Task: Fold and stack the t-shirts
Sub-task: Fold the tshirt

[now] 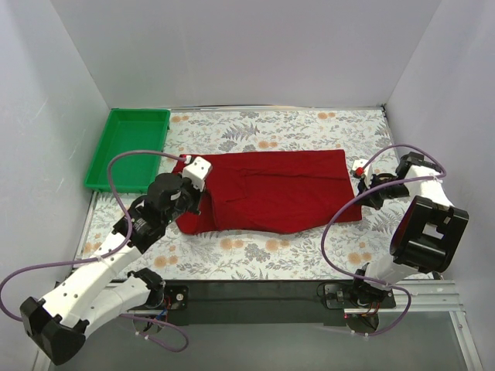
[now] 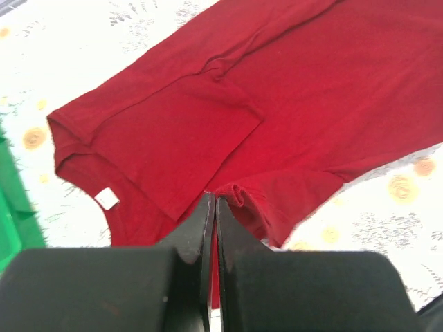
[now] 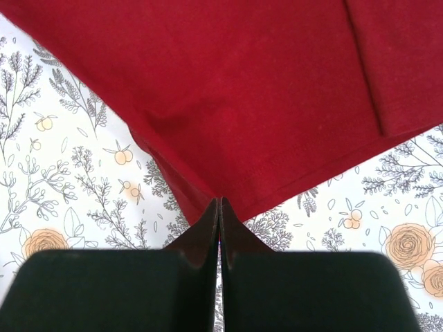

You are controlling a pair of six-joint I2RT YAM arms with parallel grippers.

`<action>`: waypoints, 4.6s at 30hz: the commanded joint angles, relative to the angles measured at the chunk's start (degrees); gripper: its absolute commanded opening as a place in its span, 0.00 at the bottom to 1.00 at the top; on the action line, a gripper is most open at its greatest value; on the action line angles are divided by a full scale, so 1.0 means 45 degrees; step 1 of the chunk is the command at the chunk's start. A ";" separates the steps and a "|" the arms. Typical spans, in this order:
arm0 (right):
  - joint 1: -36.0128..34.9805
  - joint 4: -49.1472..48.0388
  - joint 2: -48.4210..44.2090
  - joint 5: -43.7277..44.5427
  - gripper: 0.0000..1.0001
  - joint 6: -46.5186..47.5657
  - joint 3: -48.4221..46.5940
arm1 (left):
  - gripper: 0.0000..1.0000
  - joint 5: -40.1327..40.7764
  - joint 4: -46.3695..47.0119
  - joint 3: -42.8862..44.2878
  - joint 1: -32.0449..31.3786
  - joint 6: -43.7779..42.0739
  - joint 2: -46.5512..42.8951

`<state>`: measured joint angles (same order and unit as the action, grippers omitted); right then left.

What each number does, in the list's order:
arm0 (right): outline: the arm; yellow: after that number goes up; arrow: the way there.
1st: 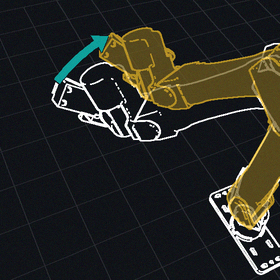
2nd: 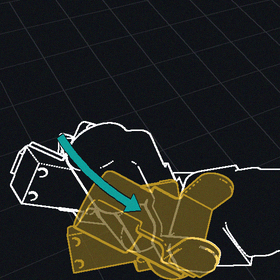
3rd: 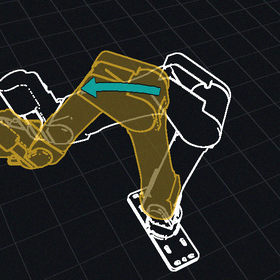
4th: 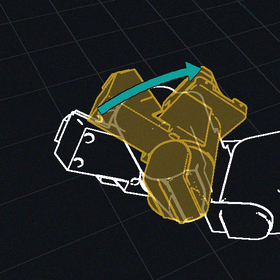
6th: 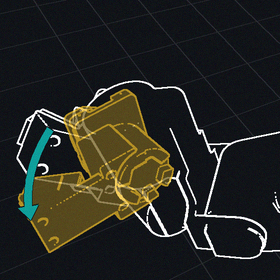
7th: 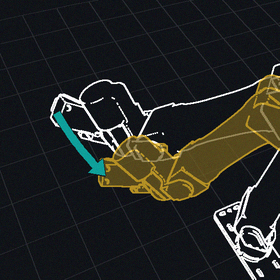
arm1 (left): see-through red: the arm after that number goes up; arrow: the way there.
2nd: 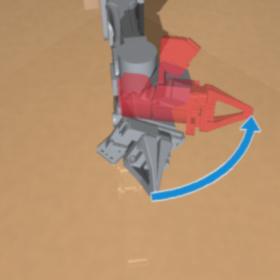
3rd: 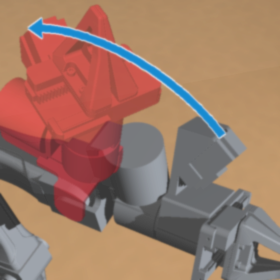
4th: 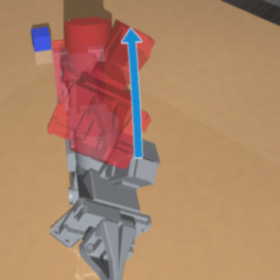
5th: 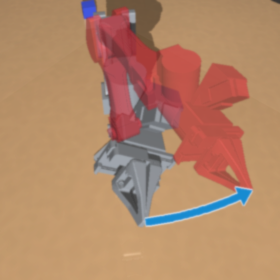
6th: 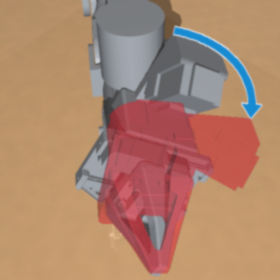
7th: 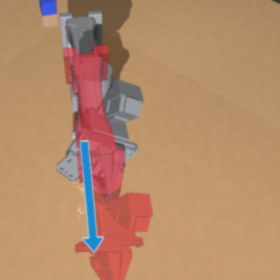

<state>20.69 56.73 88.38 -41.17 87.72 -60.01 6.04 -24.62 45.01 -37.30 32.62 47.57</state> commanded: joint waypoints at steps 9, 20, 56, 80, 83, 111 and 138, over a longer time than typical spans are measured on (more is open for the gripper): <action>0.0168 -0.0477 0.0945 -0.0773 0.01 -0.1329 -0.1039 | 0.00 -0.2416 0.0530 0.0934 0.2348 0.1265 0.0249; 0.0168 -0.1005 0.1669 -0.1085 0.01 -0.2598 -0.1606 | 0.00 -0.2828 0.0628 0.1246 0.4088 0.2087 0.1147; 0.0168 -0.1786 0.2450 -0.1262 0.01 -0.3927 -0.2212 | 0.00 -0.5483 0.2502 0.3395 0.4187 -0.3635 0.5912; -0.0105 -0.2860 0.3308 -0.0930 0.01 -0.5392 -0.2875 | 0.00 -0.5914 0.4944 0.2419 0.4538 -0.4280 0.5386; -0.0202 -0.2939 0.3601 -0.0911 0.01 -0.5587 -0.3168 | 0.00 -0.5855 0.5041 0.2302 0.4675 -0.4242 0.5424; -0.1237 -0.3602 0.4598 0.0105 0.01 -0.6700 -0.4360 | 0.00 -0.5054 0.5355 0.2224 0.4773 -0.4065 0.5718; -0.1765 -0.4833 0.5321 0.1277 0.01 -0.7873 -0.4399 | 0.00 -0.5093 0.5335 0.2437 0.4792 -0.3890 0.5677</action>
<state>12.99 36.73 111.94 -35.64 53.45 -78.24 -17.47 -1.32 53.04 -16.21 15.81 72.40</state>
